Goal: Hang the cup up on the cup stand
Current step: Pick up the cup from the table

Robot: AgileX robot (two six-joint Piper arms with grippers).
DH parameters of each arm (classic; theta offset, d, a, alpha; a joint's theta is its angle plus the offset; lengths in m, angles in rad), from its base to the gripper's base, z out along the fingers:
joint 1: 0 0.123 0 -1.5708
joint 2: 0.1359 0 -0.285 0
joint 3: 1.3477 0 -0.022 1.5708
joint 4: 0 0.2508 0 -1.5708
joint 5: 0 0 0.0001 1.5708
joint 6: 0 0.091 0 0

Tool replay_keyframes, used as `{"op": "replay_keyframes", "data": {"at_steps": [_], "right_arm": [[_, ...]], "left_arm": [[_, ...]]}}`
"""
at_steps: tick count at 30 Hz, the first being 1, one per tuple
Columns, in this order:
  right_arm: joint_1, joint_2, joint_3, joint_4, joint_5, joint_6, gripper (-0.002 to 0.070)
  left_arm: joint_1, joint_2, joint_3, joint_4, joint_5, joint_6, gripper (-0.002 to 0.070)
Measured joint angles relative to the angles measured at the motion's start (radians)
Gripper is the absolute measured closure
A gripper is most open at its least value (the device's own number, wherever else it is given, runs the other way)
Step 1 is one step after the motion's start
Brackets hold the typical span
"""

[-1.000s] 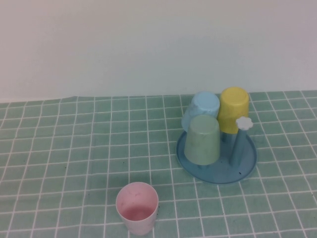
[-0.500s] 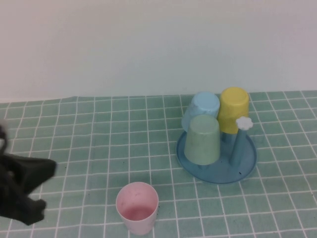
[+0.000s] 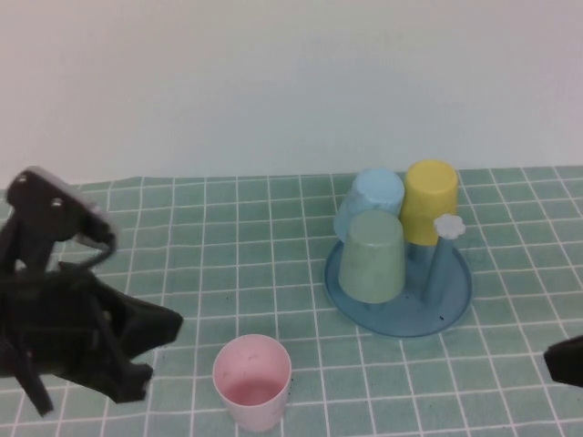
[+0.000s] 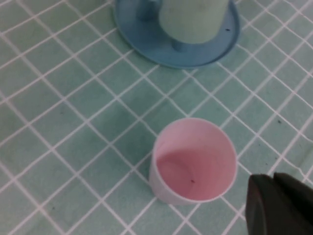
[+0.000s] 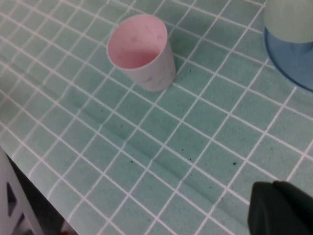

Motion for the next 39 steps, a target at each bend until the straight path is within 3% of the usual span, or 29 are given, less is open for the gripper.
{"op": "replay_keyframes", "data": {"at_steps": [5,7,12,18,27,32,33,34,36,37,38,39], "right_arm": [[0.154,0.115,-0.114,-0.21,0.0,0.164,0.0678],[0.204,0.149,-0.133,-0.313,0.0,0.262,0.0678],[0.259,0.24,-0.137,-0.455,-0.002,0.437,0.0678],[0.26,0.329,-0.137,-0.383,0.008,0.355,0.0678],[0.268,0.363,-0.138,-0.263,0.028,0.208,0.0678],[0.268,0.363,-0.138,-0.263,0.03,0.198,0.0678],[0.268,0.363,-0.138,-0.263,0.03,0.197,0.0678],[0.268,0.363,-0.138,-0.263,0.03,0.195,0.0678],[0.268,0.363,-0.138,-0.263,0.03,0.191,0.0678],[0.268,0.363,-0.138,-0.263,0.03,0.191,0.0678],[0.268,0.363,-0.138,-0.263,0.03,0.189,0.0678],[0.268,0.363,-0.138,-0.263,0.028,0.189,0.0678]], "left_arm": [[-0.155,0.0,-0.011,0.175,-0.054,-0.179,0.0677],[-0.201,0.007,-0.013,0.274,-0.112,-0.363,0.0674],[-0.216,0.052,-0.017,0.341,-0.148,-0.382,0.0677],[-0.216,0.188,-0.065,0.339,-0.09,-0.367,0.0677],[-0.216,0.466,-0.348,0.385,0.128,-0.343,0.0667],[-0.216,0.582,-0.439,0.439,0.234,-0.355,0.0531],[-0.216,0.6,-0.448,0.448,0.236,-0.357,0.037],[-0.216,0.615,-0.455,0.453,0.236,-0.357,0.0448],[-0.216,0.642,-0.467,0.454,0.234,-0.351,0.0391],[-0.216,0.652,-0.467,0.454,0.223,-0.347,0.0317],[-0.216,0.658,-0.467,0.454,0.218,-0.345,0.0353],[-0.216,0.667,-0.467,0.458,0.212,-0.34,0.0343]]}}
